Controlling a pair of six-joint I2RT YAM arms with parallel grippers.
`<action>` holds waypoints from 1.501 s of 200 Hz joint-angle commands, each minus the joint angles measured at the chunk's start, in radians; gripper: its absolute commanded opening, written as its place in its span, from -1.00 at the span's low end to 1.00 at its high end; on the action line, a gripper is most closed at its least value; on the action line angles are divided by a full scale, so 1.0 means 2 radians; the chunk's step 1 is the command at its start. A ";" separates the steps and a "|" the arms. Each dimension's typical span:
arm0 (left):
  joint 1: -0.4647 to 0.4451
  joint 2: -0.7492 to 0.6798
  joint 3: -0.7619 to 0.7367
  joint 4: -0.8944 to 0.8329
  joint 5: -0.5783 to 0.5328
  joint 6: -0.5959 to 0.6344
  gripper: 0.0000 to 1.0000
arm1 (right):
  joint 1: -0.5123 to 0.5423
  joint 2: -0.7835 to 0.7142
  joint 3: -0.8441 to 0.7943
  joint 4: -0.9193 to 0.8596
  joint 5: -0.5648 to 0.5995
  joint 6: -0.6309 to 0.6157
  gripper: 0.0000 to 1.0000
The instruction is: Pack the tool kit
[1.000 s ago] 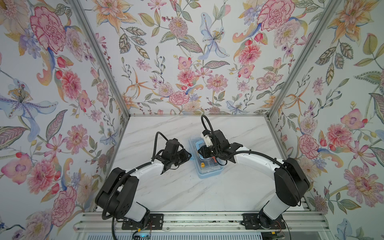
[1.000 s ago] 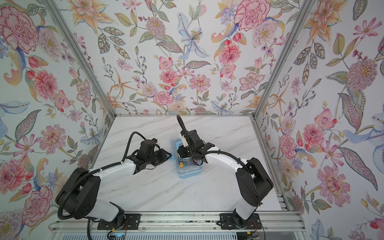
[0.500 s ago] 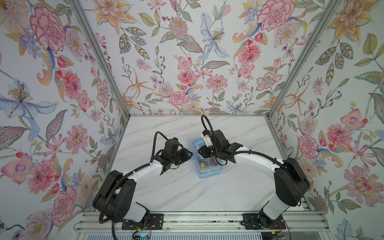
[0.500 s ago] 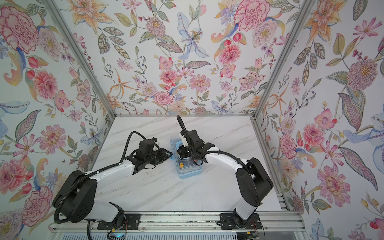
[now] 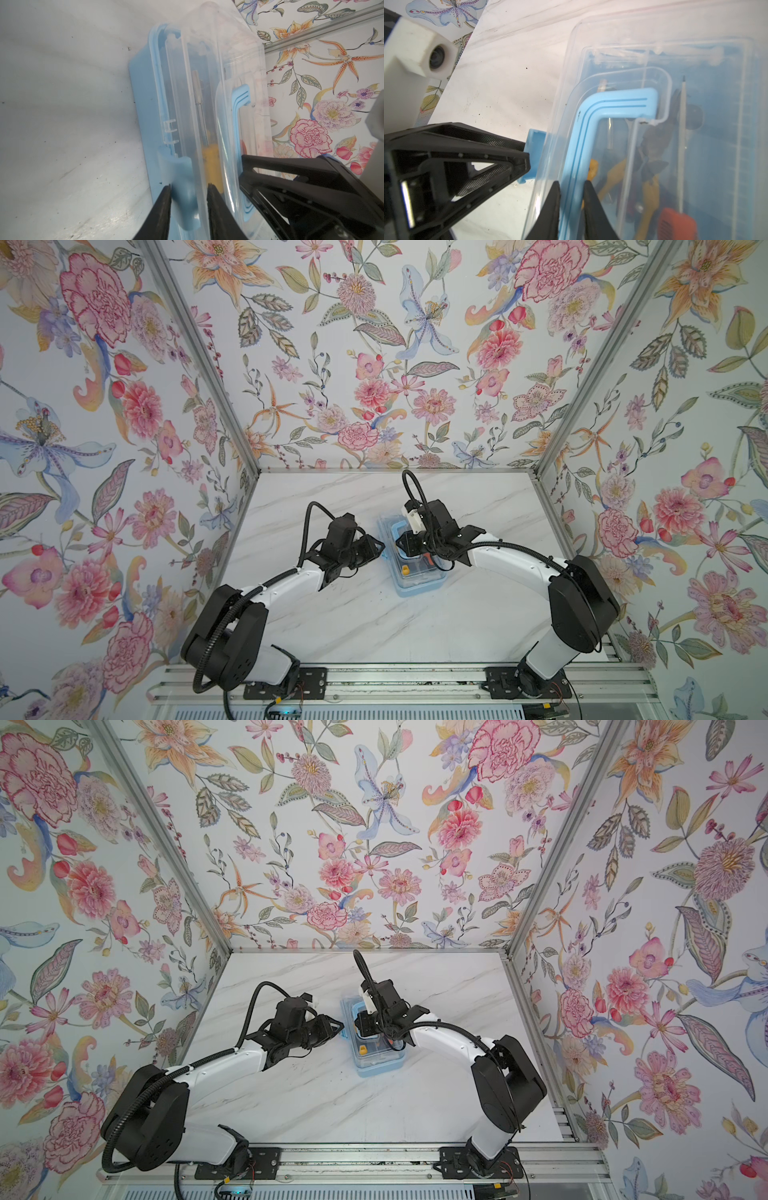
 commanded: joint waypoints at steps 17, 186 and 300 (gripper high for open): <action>-0.008 0.004 0.008 0.018 -0.001 -0.005 -0.36 | 0.011 0.058 -0.046 -0.131 -0.010 -0.003 -0.62; -0.014 0.025 0.001 0.001 -0.005 0.012 -0.44 | 0.011 0.064 -0.046 -0.131 -0.014 -0.004 -0.74; -0.024 0.040 0.015 -0.017 -0.013 0.031 -0.54 | 0.011 0.077 -0.042 -0.131 -0.017 -0.004 -0.74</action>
